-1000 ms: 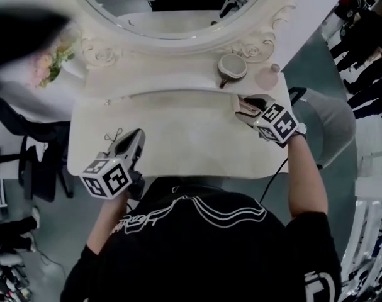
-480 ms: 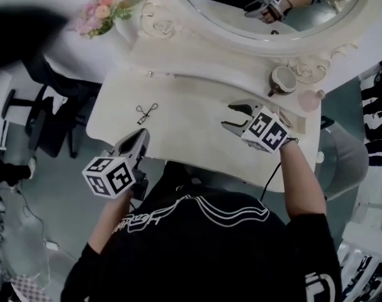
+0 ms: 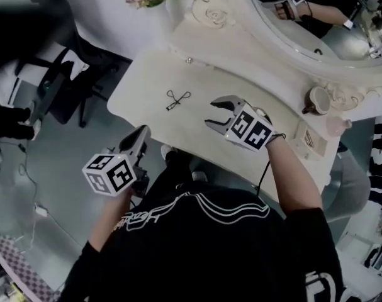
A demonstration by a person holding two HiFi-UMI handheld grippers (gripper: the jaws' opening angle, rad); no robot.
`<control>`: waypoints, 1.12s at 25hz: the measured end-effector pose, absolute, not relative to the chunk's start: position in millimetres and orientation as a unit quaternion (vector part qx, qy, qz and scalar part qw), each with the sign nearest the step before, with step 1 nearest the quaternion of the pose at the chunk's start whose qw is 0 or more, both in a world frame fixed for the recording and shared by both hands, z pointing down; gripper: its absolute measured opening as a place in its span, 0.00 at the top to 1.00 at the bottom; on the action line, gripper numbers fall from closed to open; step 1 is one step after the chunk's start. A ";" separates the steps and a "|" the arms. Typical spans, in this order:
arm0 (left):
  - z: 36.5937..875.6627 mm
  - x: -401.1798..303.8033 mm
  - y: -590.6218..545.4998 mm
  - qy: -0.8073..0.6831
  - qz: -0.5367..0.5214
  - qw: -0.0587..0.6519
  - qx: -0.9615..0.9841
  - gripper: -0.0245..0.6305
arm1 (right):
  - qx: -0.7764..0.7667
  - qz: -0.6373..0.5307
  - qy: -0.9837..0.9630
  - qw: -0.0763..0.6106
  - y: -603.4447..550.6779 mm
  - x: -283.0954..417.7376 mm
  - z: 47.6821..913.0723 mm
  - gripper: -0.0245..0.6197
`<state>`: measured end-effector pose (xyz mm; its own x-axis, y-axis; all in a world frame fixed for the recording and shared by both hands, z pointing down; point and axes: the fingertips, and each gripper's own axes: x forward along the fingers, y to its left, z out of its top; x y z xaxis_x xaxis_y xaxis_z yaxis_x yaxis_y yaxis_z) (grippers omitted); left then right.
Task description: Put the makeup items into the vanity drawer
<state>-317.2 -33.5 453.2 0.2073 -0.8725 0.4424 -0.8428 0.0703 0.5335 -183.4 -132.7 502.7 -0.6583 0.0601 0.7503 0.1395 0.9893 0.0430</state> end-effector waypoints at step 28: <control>472.8 -415.4 -5.4 -0.684 -0.057 0.384 0.617 0.92 | -0.219 -0.195 -0.819 0.493 -110.7 -317.0 571.9 0.77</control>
<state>-415.4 -5.4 472.8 0.0574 -0.8884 0.4554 -0.8011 0.2312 0.5521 -317.0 -110.7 571.9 -0.4180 0.1659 0.8931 0.5507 0.8282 0.1039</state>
